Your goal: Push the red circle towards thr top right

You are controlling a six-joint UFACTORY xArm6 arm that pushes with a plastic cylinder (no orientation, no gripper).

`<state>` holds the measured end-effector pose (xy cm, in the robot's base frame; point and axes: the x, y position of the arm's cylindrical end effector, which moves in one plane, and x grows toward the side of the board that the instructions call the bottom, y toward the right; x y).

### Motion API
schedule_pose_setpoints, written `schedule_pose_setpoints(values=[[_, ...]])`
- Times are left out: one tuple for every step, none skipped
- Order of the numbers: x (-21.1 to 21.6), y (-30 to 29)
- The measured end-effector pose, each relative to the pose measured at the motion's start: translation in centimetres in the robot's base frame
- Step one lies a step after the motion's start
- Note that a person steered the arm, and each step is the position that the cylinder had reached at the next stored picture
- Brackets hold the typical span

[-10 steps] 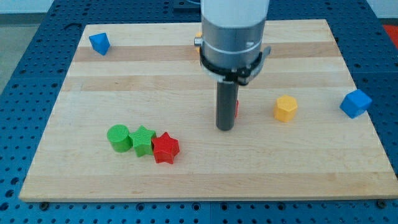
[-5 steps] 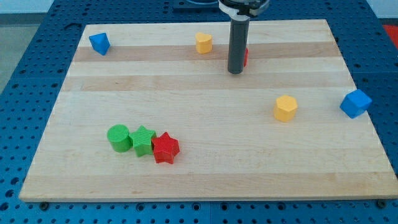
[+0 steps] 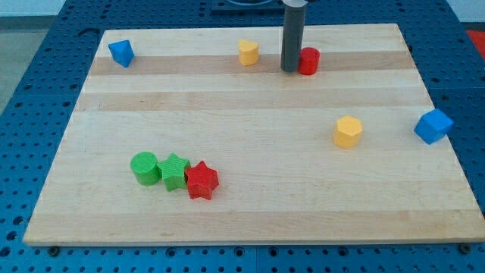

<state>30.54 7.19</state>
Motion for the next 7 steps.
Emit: schedule_pose_setpoints(values=[[-1.0,1.1],[-1.6,2.2],[-1.7,3.9],[-1.7,5.8],[-1.7,7.3],[-1.7,8.8],[-1.7,10.2]])
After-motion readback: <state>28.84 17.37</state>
